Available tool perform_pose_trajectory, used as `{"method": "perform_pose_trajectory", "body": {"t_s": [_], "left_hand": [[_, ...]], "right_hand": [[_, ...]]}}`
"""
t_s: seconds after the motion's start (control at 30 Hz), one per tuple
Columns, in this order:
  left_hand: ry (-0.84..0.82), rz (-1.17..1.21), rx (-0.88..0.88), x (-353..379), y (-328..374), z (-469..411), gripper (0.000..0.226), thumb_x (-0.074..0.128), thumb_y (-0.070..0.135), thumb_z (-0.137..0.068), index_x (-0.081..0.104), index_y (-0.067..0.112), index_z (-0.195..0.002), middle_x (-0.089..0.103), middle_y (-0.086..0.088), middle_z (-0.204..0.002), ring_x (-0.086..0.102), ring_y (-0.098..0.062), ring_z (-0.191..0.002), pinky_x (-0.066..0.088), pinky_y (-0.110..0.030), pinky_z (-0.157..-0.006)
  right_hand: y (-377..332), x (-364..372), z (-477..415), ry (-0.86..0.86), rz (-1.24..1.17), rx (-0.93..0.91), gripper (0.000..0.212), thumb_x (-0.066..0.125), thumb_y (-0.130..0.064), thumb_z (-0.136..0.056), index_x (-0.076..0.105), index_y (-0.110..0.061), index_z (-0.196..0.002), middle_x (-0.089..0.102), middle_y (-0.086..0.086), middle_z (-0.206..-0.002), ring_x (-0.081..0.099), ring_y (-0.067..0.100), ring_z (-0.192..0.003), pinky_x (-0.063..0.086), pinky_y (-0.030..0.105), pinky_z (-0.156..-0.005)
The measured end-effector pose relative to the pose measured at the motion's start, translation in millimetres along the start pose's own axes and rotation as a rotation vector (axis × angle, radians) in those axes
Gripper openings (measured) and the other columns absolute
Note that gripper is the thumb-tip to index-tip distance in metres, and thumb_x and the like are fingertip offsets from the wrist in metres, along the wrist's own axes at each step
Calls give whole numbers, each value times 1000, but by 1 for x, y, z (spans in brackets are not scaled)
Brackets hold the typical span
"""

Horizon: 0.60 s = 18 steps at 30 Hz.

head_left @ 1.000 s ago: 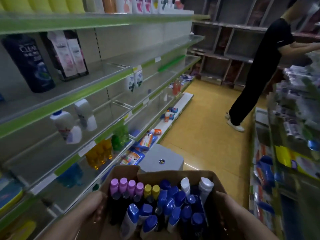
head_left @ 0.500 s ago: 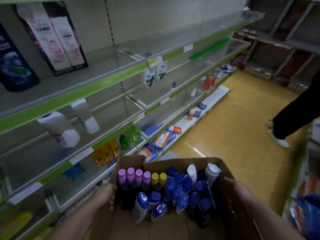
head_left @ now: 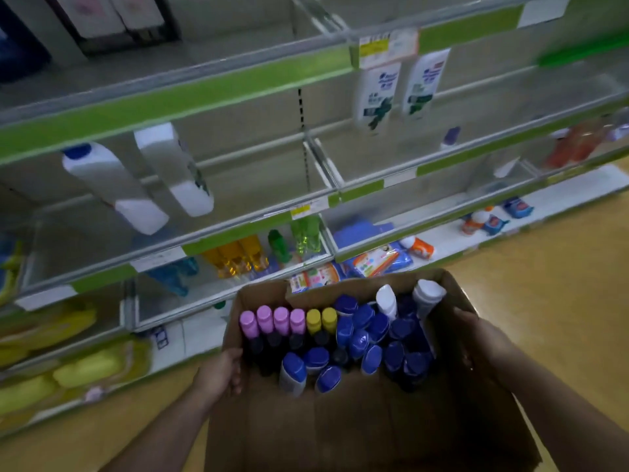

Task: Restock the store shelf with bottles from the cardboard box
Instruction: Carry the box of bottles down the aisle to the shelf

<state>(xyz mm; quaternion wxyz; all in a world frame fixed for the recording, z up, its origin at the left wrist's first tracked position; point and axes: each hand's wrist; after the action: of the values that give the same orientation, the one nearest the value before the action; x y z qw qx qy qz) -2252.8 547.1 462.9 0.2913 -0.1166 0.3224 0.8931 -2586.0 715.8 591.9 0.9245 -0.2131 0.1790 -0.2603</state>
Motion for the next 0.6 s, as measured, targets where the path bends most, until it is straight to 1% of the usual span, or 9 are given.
{"method": "perform_pose_trajectory", "body": {"t_s": [0.03,0.07,0.13,0.2,0.37,0.4,0.47,0.53,0.6], "left_hand": [[16,10,-10,7,-2,-5,49,51,20,-99,47,5,-52,45,-15,-43,48,-26,-40,36,-35,-56],[30,24,-22,14,-4,-9,50,51,20,-99,48,5,-52,45,-14,-41,47,-25,-37,35,-35,-55],[56,65,-63,28,-5,-18,52,52,21,-99,48,4,-50,44,-14,-40,46,-24,-33,33,-34,-51],[69,122,-104,41,-7,-26,53,54,22,-98,48,3,-49,44,-14,-41,44,-23,-30,32,-33,-51],[105,198,-145,68,-16,-34,48,58,20,-97,50,-1,-54,44,-14,-44,42,-22,-30,33,-31,-50],[111,205,-145,71,-18,-36,48,58,20,-97,51,-1,-54,44,-14,-45,42,-22,-31,33,-31,-51],[118,207,-139,78,-25,-39,50,58,20,-96,52,1,-50,46,-15,-44,44,-23,-32,34,-33,-52],[99,217,-144,85,-31,-40,55,58,18,-97,50,4,-45,44,-14,-42,44,-22,-31,35,-33,-53],[103,236,-151,89,-33,-41,53,56,14,-97,47,3,-46,42,-13,-42,43,-21,-29,36,-29,-45]], "right_hand": [[34,-34,-46,85,-111,-6,43,55,-50,-95,55,-12,-77,47,12,-56,42,25,-54,31,29,-50],[40,-42,-64,172,-44,-33,41,55,-51,-95,57,-12,-81,48,14,-62,42,26,-58,32,30,-52],[36,-58,-101,134,34,-18,42,58,-54,-92,60,-12,-91,50,17,-75,45,28,-64,34,33,-55],[31,-59,-132,138,19,-37,52,62,-62,-83,61,-12,-98,52,16,-77,48,30,-66,38,36,-57],[46,-79,-191,160,11,-6,77,69,-76,-59,68,-9,-97,61,16,-77,55,34,-67,43,41,-62],[51,-80,-199,148,1,8,79,71,-78,-56,71,-12,-99,66,18,-83,60,37,-72,46,43,-66],[60,-83,-210,145,-23,29,79,75,-79,-52,73,-20,-105,73,20,-103,69,43,-93,53,48,-82],[69,-86,-219,126,-62,25,80,78,-77,-48,75,-21,-104,72,22,-108,68,47,-101,51,54,-93],[68,-85,-219,116,-84,31,86,81,-78,-38,77,-21,-102,73,21,-107,68,47,-102,48,62,-100]]}}
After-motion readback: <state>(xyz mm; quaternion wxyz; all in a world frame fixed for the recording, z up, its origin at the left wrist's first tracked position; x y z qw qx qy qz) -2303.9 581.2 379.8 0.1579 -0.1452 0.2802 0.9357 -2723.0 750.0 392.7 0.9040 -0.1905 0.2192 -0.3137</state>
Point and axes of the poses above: each hand's wrist, its own z-axis away from the middle knuckle, its own x-axis out of the palm, y = z × x
